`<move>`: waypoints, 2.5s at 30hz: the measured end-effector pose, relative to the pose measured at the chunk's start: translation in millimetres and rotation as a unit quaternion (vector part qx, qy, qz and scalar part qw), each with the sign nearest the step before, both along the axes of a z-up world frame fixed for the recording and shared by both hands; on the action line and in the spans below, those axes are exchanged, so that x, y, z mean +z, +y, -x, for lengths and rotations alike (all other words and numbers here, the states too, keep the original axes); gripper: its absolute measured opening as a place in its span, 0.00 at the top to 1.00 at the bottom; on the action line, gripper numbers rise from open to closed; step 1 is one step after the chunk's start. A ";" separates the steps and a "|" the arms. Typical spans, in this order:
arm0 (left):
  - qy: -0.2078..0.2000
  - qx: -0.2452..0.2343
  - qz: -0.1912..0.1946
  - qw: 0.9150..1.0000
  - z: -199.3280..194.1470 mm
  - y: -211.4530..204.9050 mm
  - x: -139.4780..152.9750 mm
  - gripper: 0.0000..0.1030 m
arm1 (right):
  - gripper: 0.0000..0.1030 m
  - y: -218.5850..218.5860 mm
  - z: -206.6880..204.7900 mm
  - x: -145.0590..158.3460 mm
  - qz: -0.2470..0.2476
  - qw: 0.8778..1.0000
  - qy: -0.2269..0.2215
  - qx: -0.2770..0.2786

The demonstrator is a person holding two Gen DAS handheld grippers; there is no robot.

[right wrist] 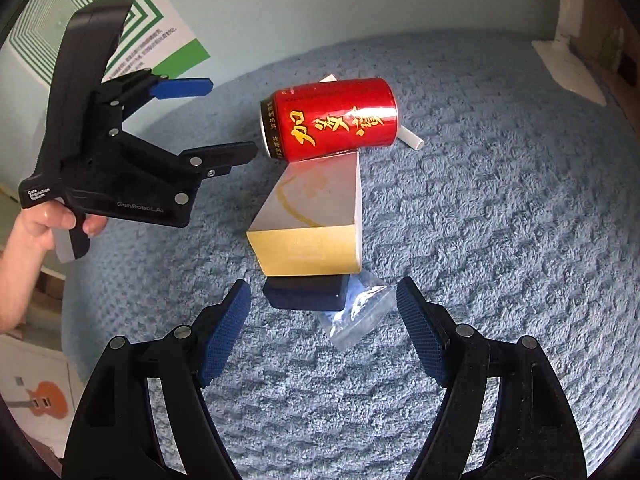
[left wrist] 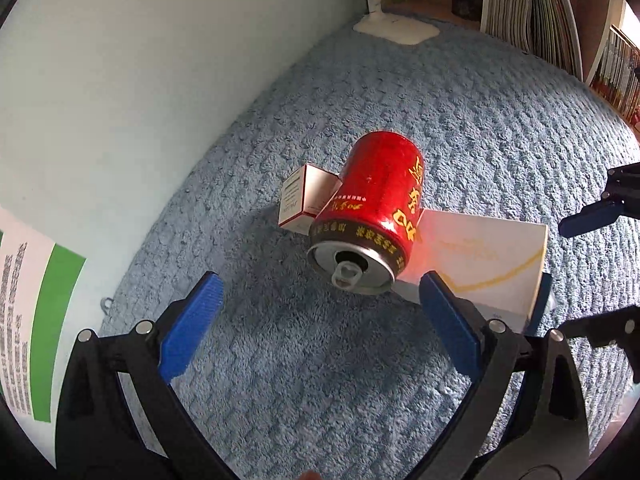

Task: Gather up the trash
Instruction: 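Grasp the red can with the left tool while the right tool grasps the cream box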

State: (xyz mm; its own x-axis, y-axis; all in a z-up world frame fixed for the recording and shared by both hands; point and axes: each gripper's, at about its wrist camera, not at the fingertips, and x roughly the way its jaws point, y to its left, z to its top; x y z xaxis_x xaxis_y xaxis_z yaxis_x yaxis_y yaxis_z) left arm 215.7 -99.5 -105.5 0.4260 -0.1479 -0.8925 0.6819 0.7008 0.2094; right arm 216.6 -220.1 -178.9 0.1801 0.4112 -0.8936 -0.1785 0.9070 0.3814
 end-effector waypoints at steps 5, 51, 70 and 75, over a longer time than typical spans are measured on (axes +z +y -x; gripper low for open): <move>0.010 -0.020 0.003 1.000 -13.1 -9.4 -11.6 0.07 | 0.22 4.0 -6.8 -11.7 -0.003 1.000 0.006 -0.012; 0.007 -0.044 0.000 0.999 -25.3 -31.1 -28.2 0.38 | 0.38 6.5 -16.1 -4.6 0.010 1.000 -0.014 -0.024; -0.037 -0.057 -0.012 0.998 6.5 -38.7 13.3 0.38 | 0.38 -32.8 20.3 33.1 0.008 0.998 -0.044 -0.051; -0.047 -0.068 -0.016 0.996 21.2 -49.3 24.0 0.38 | 0.38 -48.3 37.9 42.6 0.010 0.996 -0.053 -0.066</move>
State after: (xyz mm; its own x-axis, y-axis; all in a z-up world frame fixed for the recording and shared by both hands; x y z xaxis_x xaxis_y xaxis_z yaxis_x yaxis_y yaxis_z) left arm 194.5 -148.8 -81.4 0.4853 -0.1820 -0.8552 0.7463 0.5958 0.2967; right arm 178.7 -268.3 -136.3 0.3247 0.3600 -0.8746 -0.0951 0.9324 0.3486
